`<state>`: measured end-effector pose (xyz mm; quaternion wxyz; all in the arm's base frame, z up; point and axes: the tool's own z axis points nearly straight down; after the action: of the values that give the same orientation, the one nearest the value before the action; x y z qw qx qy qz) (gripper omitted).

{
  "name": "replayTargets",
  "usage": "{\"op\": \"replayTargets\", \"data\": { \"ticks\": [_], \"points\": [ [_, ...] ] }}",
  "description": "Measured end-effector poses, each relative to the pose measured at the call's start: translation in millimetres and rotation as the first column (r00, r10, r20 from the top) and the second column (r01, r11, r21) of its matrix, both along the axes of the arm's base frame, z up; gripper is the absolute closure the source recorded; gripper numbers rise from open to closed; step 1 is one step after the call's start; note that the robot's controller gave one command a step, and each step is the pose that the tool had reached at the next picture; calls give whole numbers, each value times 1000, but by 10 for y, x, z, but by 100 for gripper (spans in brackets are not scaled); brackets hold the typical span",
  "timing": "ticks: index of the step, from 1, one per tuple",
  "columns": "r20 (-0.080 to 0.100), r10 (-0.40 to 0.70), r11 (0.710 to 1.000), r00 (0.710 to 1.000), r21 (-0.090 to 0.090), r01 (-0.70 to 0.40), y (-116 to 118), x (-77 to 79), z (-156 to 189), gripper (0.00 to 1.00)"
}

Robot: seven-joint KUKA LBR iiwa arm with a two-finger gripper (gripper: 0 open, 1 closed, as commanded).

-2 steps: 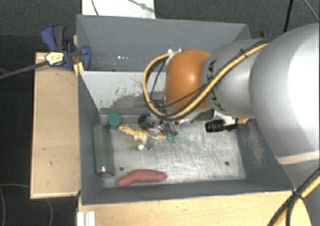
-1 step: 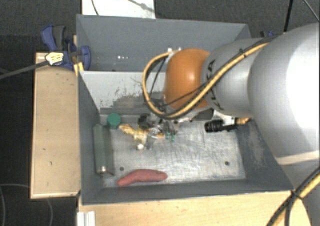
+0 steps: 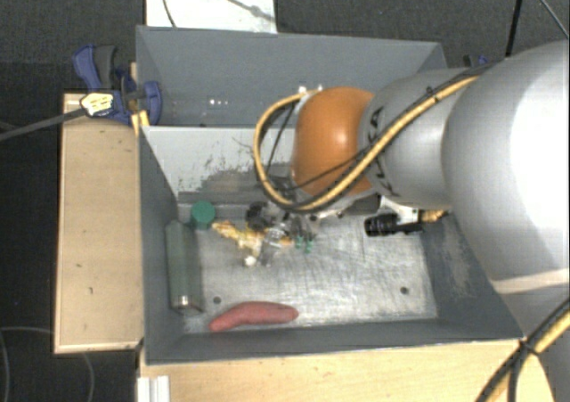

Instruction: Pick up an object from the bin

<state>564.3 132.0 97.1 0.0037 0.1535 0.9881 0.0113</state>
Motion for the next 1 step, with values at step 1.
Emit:
{"op": "replayTargets", "data": {
  "ticks": [1],
  "points": [
    [7, 0, 1000, 1000, -2, 0, -1, -37, 7, 100]
  ]
}}
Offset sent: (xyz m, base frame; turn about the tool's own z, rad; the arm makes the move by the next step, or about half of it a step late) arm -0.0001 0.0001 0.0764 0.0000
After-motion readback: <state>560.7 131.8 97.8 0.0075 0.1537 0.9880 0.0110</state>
